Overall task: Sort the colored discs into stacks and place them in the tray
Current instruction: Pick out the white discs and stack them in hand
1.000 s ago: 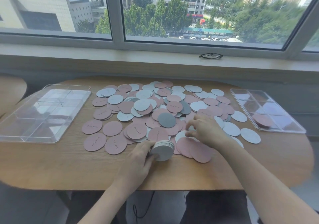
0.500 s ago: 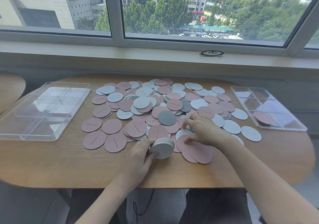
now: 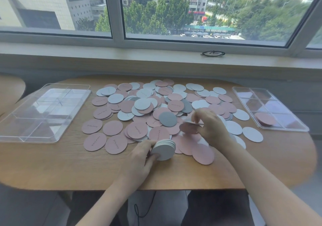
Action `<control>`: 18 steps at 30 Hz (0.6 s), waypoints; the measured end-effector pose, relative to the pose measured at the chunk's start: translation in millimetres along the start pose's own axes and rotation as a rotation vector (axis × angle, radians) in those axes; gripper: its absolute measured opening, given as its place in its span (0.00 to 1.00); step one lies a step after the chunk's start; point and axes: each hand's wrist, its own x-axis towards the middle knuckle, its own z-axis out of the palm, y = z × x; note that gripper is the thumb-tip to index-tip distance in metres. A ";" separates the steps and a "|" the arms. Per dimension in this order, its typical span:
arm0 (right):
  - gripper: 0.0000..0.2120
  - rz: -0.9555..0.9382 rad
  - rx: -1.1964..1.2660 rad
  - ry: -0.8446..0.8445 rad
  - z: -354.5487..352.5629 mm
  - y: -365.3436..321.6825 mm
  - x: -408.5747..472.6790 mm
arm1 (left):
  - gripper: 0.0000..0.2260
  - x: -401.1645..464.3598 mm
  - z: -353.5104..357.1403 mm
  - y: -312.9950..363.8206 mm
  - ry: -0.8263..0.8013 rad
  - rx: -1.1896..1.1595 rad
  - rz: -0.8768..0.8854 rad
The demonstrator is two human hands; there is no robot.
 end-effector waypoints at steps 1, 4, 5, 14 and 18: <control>0.20 -0.038 -0.009 0.026 2.3 -1.2 -3.7 | 0.13 -0.1 0.0 0.3 0.002 0.000 0.000; 0.17 -0.033 0.046 0.037 10.1 1.4 -13.3 | 0.13 0.0 0.0 0.8 0.004 0.003 0.001; 0.15 -0.007 0.088 0.007 12.1 4.5 -16.6 | 0.13 0.0 -0.2 0.8 0.005 0.007 0.003; 0.16 0.192 0.264 -0.251 11.8 -1.2 -43.3 | 0.13 0.3 -2.0 3.1 0.003 0.011 -0.002; 0.11 0.271 0.352 0.062 3.0 -15.6 -38.3 | 0.13 0.2 -4.5 4.6 0.006 -0.003 0.005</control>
